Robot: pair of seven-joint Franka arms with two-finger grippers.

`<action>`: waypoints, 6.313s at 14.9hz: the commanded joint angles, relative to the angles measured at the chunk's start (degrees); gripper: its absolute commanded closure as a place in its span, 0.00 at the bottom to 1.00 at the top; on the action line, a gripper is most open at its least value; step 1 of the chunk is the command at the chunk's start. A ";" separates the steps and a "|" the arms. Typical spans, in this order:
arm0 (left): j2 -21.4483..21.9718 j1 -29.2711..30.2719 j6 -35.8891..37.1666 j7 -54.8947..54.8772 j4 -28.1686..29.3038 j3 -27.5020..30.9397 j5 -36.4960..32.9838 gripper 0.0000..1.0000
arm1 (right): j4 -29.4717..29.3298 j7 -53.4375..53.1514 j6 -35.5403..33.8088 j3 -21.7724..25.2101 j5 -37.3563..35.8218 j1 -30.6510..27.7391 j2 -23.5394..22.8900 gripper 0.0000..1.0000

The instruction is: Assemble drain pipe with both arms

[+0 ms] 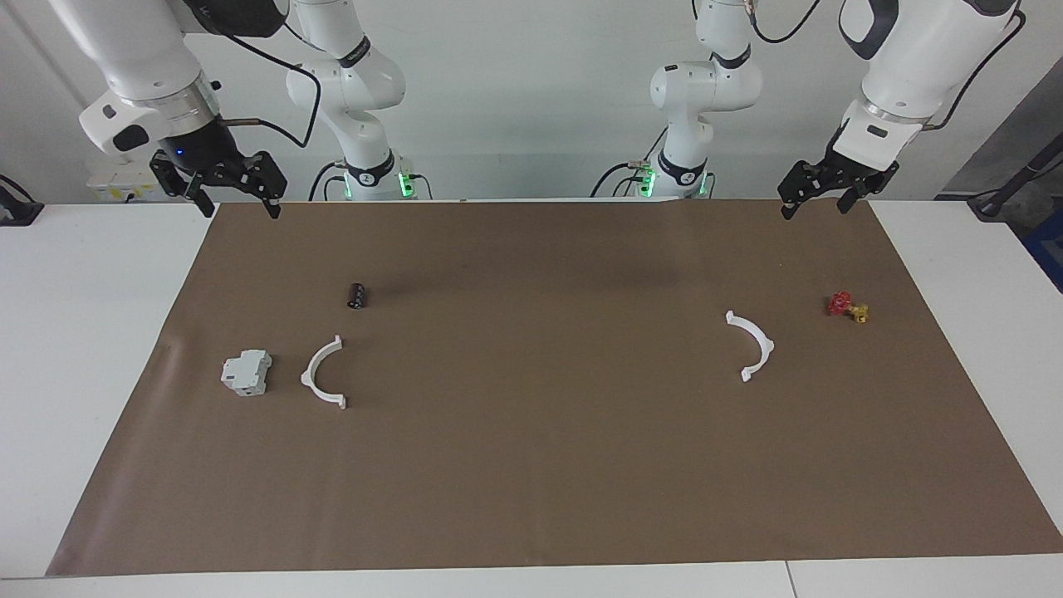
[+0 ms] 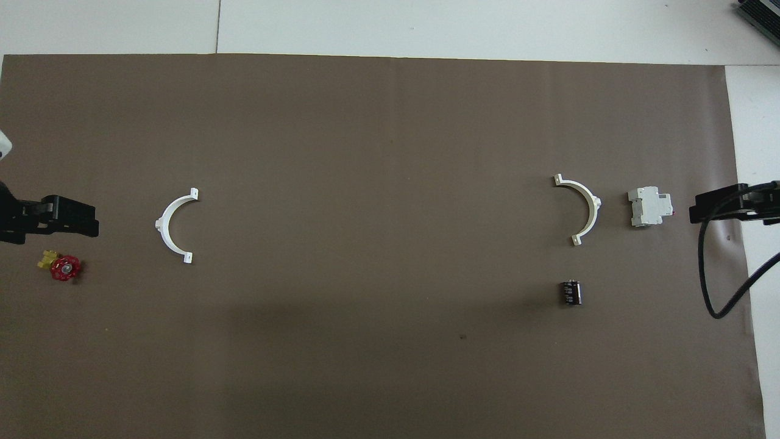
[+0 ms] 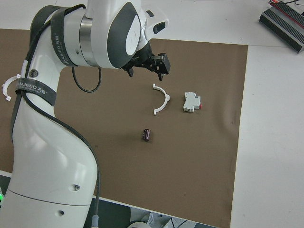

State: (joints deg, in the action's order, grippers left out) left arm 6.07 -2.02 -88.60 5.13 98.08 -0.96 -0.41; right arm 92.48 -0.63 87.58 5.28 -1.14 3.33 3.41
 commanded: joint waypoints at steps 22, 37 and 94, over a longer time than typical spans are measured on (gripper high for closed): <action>0.96 -0.62 0.44 -0.73 0.27 0.43 0.41 0.00 | 19.04 21.61 39.14 -0.35 3.60 -0.86 -14.56 0.00; 0.96 -0.35 0.44 -0.82 0.27 0.43 0.41 0.00 | 24.77 33.59 52.78 -0.35 8.61 -2.80 -22.31 0.66; -2.55 5.01 -35.15 2.52 21.89 0.69 0.23 0.00 | 15.01 -25.30 47.95 -0.88 5.09 31.30 -27.85 1.00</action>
State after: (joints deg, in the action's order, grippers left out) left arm 3.33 2.42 -121.77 7.44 118.88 0.09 -0.42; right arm 106.63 -26.45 134.27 4.38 3.46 34.93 -24.49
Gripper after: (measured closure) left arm 0.000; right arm 0.793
